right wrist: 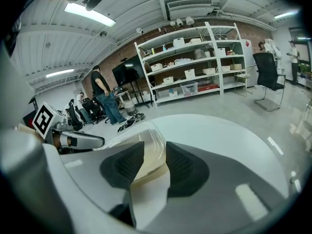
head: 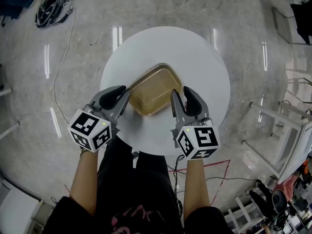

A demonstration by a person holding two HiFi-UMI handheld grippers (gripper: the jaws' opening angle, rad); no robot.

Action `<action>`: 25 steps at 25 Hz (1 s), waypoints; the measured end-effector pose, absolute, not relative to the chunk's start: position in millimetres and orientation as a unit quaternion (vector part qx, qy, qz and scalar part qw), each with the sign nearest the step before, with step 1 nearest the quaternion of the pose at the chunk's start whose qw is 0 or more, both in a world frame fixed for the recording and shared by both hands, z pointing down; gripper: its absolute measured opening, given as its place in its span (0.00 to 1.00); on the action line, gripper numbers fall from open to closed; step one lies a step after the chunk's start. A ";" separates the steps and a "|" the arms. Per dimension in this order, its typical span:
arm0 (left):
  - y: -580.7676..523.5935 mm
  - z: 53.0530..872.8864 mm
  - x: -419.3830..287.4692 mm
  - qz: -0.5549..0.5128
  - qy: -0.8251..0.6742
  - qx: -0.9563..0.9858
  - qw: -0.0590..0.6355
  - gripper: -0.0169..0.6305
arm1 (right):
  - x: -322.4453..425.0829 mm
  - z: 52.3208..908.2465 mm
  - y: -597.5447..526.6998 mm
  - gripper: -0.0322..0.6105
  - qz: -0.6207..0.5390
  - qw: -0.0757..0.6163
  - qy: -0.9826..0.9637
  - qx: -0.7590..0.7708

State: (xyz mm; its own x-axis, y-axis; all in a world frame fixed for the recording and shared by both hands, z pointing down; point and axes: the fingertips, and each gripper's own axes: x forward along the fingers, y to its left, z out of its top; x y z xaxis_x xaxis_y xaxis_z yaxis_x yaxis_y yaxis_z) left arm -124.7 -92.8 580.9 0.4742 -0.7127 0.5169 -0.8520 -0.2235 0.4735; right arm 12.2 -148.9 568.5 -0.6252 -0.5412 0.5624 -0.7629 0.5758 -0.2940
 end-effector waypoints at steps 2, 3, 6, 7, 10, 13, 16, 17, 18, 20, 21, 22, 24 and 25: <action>-93.6 578.9 -123.9 0.094 -0.504 0.777 0.365 0.11 | 13.0 566.3 -149.6 0.28 0.262 0.209 -0.862 0.379; -93.8 577.7 -123.6 0.094 -0.505 0.777 0.365 0.11 | 13.4 565.0 -149.8 0.28 0.261 0.208 -0.863 0.380; -93.0 575.6 -123.0 0.092 -0.506 0.778 0.362 0.11 | 14.1 562.7 -148.8 0.28 0.259 0.206 -0.863 0.381; -92.7 575.1 -123.0 0.091 -0.506 0.778 0.361 0.10 | 14.2 562.4 -148.3 0.28 0.258 0.205 -0.864 0.381; -91.8 572.6 -123.1 0.089 -0.507 0.778 0.360 0.10 | 14.4 559.9 -147.0 0.28 0.257 0.204 -0.864 0.382; -91.6 570.6 -123.0 0.089 -0.507 0.779 0.359 0.10 | 14.5 557.0 -146.9 0.28 0.256 0.202 -0.865 0.382; -91.2 568.6 -122.1 0.089 -0.507 0.779 0.359 0.10 | 15.0 553.9 -146.9 0.28 0.254 0.202 -0.865 0.382; -91.6 567.1 -122.3 0.089 -0.507 0.779 0.358 0.10 | 14.9 552.3 -147.3 0.28 0.253 0.201 -0.865 0.383; -92.1 565.4 -122.3 0.088 -0.507 0.780 0.356 0.10 | 14.9 550.4 -147.6 0.28 0.252 0.200 -0.866 0.384; -91.9 561.5 -121.6 0.086 -0.508 0.781 0.352 0.10 | 16.0 546.2 -146.8 0.28 0.250 0.196 -0.866 0.386; -91.5 559.3 -121.0 0.086 -0.508 0.782 0.350 0.10 | 16.8 543.9 -145.9 0.28 0.249 0.194 -0.867 0.386; -91.4 556.9 -120.6 0.085 -0.509 0.783 0.348 0.10 | 17.4 541.3 -145.3 0.28 0.247 0.193 -0.867 0.387; -92.1 551.1 -120.5 0.084 -0.509 0.784 0.344 0.10 | 17.9 535.2 -145.2 0.28 0.245 0.189 -0.868 0.389; -92.5 548.0 -120.3 0.084 -0.510 0.785 0.342 0.10 | 18.2 532.0 -145.3 0.28 0.243 0.188 -0.869 0.389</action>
State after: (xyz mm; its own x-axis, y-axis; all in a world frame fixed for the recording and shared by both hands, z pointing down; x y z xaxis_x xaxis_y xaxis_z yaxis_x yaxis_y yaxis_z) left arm -120.3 -92.5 548.0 0.4661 -0.7429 0.4805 -0.8576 -0.2460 0.4517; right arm 18.2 -145.3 532.0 -0.6272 -0.5841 0.5152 -0.7668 0.5792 -0.2767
